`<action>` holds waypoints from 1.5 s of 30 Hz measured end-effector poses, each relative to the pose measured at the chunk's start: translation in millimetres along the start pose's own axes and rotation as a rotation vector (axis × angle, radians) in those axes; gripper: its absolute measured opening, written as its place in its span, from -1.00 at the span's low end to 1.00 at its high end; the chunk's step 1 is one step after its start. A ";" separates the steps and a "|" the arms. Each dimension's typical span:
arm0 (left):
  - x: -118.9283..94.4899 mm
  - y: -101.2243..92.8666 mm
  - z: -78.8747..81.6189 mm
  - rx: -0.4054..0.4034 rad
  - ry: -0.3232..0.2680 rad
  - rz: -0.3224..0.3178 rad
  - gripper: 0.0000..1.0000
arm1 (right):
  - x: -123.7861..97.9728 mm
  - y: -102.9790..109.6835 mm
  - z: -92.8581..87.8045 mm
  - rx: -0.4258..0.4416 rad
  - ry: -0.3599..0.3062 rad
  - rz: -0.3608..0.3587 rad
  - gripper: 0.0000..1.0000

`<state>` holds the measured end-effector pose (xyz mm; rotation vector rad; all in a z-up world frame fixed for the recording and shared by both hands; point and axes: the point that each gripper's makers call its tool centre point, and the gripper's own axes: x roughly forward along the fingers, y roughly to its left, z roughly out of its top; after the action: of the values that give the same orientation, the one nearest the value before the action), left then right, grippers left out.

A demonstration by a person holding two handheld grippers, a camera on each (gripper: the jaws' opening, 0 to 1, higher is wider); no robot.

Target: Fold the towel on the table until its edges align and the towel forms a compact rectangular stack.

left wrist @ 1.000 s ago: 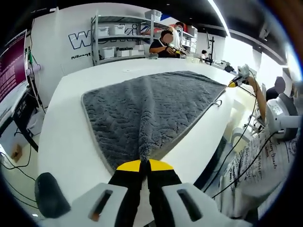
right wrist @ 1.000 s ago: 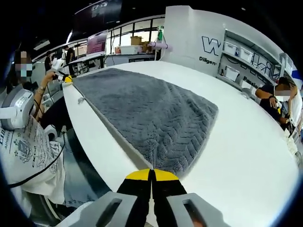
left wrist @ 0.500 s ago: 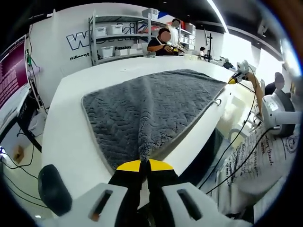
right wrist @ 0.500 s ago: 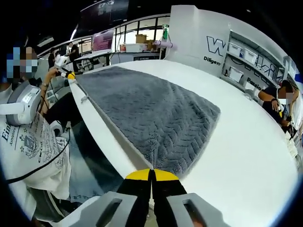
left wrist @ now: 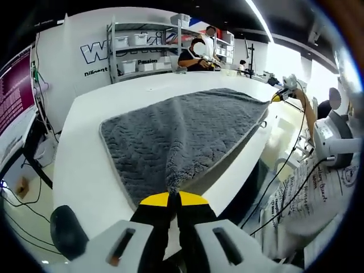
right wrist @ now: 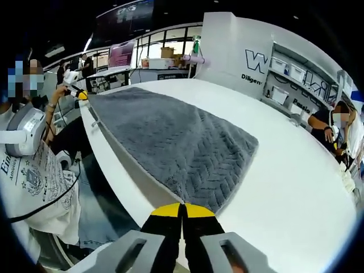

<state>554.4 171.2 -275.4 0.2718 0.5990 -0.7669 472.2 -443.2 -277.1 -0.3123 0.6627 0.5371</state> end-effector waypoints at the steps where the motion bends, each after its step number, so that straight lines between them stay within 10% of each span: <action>1: 0.9 0.6 0.6 -0.001 -0.001 0.001 -0.90 | 0.5 -1.4 1.0 0.000 0.000 -0.002 -1.00; 45: 43.0 56.5 55.7 -0.055 -0.016 -0.017 -0.90 | 38.8 -68.6 62.6 0.050 -0.012 -0.067 -1.00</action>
<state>641.9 161.7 -255.5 0.2102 0.6070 -0.7671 567.6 -457.8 -248.4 -0.2834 0.6510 0.4571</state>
